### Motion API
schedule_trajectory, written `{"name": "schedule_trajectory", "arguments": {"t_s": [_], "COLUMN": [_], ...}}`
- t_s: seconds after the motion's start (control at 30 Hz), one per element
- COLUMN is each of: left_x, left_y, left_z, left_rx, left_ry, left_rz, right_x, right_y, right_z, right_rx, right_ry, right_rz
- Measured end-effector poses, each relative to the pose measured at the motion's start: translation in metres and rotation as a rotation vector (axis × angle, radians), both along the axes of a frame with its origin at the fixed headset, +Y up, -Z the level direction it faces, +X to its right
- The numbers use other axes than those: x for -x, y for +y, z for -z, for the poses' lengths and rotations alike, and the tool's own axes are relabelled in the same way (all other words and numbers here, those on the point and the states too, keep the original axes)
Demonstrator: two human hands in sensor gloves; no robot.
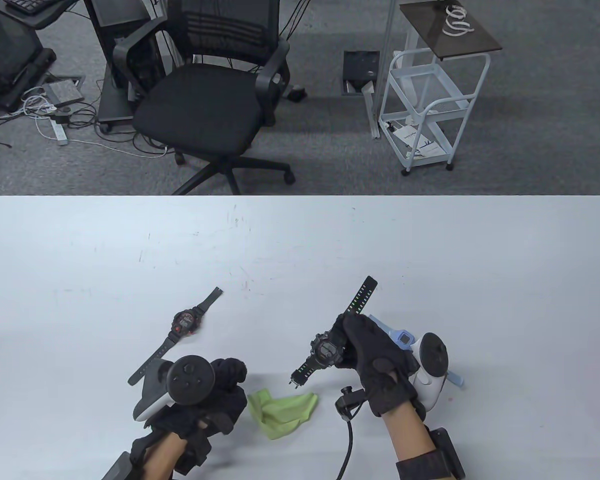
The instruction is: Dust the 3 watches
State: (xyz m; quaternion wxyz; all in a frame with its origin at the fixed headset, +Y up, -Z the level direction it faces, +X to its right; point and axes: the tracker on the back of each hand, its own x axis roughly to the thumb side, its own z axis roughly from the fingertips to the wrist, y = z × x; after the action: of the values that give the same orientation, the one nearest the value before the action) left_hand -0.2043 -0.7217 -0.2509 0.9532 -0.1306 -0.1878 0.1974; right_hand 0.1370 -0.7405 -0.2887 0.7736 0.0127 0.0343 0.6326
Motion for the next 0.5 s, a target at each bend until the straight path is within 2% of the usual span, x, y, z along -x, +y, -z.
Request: {"name": "schedule_trajectory", "arguments": {"t_s": [0.13,0.27,0.5], "left_x": [-0.008,-0.015,-0.027], "left_y": [-0.007,-0.016,-0.029], "left_z": [-0.001,-0.002,-0.003], "left_rx": [0.018,0.101,0.067], "left_ry": [0.002,0.041,0.102], "left_rz": [0.09,0.169,0.212], "right_x": [0.0,0.001,0.003], "right_y": [0.0,-0.001,-0.002], "right_z": [0.001,0.001,0.001], "right_rx": [0.001,0.004,0.009], "right_ry": [0.009,0.017,0.037], "right_rz": [-0.01,-0.018,-0.026]}}
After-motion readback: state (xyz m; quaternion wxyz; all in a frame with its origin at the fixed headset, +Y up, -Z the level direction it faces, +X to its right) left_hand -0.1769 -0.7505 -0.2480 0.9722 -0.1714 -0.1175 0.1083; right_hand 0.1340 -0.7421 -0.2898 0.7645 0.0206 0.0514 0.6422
